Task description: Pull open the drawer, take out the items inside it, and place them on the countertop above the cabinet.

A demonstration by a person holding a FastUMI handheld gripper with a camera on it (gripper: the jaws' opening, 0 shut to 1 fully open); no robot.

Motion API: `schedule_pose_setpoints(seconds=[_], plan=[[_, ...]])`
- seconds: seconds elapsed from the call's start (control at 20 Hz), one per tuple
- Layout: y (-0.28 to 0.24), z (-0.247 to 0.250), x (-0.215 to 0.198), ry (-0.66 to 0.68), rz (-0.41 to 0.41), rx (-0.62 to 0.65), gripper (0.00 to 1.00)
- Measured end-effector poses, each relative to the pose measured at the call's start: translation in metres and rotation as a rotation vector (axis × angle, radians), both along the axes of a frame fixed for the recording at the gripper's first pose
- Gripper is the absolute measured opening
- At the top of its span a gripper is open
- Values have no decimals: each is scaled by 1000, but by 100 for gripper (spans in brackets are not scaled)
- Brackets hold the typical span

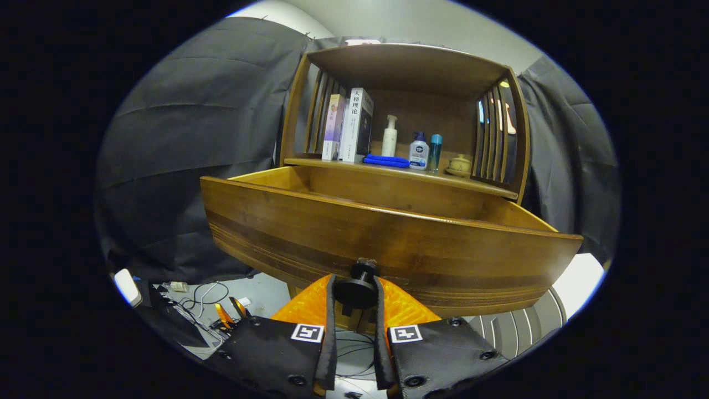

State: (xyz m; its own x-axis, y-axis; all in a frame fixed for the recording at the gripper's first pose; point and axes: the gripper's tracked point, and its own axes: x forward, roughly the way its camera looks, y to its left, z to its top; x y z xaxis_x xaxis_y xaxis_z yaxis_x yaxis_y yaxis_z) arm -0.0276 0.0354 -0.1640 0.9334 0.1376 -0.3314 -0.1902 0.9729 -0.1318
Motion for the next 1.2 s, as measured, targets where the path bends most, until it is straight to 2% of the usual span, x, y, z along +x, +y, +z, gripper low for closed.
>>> schedule_pose_setpoints(seconds=[0.2, 0.45, 0.6, 0.8, 1.2], plan=[[-1, 22, -2, -116, 24, -50, 60], [7, 75, -9, -237, 53, 22, 98], [9, 106, -5, -276, 69, 49, 98], [7, 136, 11, -257, 86, 83, 98], [2, 163, 66, -140, 114, 163, 98]])
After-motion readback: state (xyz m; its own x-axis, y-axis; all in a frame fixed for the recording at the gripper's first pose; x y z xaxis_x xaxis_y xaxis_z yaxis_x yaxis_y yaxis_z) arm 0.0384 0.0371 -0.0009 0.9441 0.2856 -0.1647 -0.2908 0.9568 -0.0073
